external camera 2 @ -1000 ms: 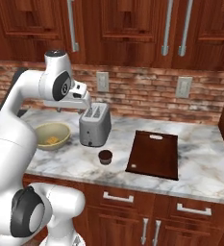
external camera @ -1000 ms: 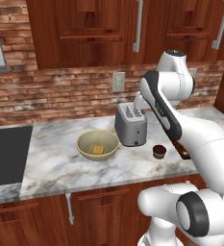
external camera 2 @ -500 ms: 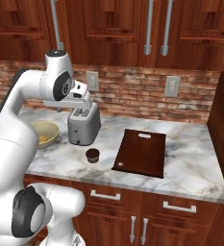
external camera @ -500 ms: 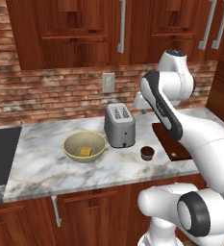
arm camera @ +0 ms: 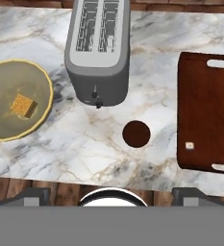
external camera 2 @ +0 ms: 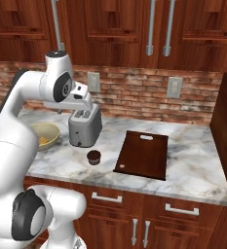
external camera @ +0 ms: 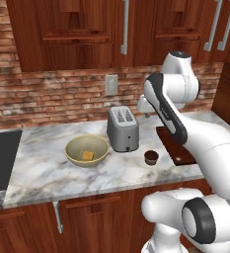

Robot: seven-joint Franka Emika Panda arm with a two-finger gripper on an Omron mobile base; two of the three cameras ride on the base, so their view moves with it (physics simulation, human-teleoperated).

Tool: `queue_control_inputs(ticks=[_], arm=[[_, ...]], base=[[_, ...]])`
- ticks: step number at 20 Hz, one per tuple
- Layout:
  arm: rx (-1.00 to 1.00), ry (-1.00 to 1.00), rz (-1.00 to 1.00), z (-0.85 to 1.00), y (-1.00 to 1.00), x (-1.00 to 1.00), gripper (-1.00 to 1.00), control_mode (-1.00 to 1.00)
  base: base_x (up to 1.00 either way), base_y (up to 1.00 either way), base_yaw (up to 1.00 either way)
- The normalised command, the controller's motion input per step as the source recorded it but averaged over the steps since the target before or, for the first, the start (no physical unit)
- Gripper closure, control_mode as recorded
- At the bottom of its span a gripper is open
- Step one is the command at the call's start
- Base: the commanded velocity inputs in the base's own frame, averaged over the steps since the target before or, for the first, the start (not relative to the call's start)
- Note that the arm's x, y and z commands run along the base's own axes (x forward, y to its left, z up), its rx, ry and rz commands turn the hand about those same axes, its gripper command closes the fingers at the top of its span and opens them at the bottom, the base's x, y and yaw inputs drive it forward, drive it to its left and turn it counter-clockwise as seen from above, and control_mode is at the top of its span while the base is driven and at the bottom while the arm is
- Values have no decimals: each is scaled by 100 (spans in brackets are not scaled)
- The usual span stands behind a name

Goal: Place the bowl with cake and the cupcake onto the tray.

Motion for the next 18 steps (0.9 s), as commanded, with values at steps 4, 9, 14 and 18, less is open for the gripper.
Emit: queue_control_inputs(ticks=[4, 9, 14, 18], arm=[[0, -4, 0, -7, 0, -59, -100, -100], [0, -1, 0, -23, 0, -48, -100, -100], [1, 0, 0, -28, 0, -33, -100, -100], [0, 0, 0, -27, 0, -11, -100, -100]], base=[[0, 0, 0], [0, 0, 0], [0, 0, 0], [0, 0, 0]])
